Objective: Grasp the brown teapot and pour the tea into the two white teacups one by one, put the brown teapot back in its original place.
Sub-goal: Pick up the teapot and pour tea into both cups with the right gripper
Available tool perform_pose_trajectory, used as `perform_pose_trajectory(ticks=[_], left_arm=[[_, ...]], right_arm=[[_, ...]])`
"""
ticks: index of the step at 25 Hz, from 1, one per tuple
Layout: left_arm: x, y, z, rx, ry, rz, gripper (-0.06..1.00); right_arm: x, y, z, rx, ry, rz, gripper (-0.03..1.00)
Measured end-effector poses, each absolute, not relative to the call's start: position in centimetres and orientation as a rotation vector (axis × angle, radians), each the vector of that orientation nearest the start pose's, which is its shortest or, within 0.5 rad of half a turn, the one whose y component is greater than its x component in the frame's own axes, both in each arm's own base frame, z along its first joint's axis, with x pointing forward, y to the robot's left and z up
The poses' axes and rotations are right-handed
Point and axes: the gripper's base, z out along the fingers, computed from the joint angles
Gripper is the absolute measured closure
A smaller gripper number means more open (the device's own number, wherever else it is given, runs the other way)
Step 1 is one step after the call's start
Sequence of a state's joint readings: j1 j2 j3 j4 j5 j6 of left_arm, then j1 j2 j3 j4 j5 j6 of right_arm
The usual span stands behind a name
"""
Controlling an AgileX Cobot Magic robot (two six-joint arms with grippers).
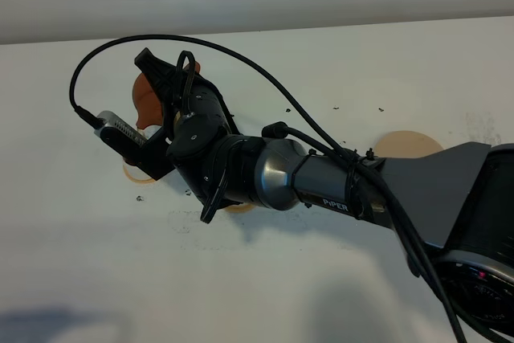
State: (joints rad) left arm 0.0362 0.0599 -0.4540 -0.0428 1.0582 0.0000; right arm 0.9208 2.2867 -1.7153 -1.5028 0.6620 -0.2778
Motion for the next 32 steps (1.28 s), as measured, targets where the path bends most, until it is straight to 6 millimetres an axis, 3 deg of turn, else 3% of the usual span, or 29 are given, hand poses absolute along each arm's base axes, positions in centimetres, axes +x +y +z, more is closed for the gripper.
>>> perform_pose_trajectory(ticks=[23, 32], left_arm=[[0.88, -0.31, 26.44, -0.040, 2.147, -0.031, 0.57], [0.88, -0.31, 26.44, -0.033, 2.147, -0.028, 0.57]], right_arm=[[34.76, 37.50, 17.68, -2.019, 0.894, -1.178, 0.85], [34.60, 37.32, 17.28, -2.019, 0.983, -1.121, 0.85]])
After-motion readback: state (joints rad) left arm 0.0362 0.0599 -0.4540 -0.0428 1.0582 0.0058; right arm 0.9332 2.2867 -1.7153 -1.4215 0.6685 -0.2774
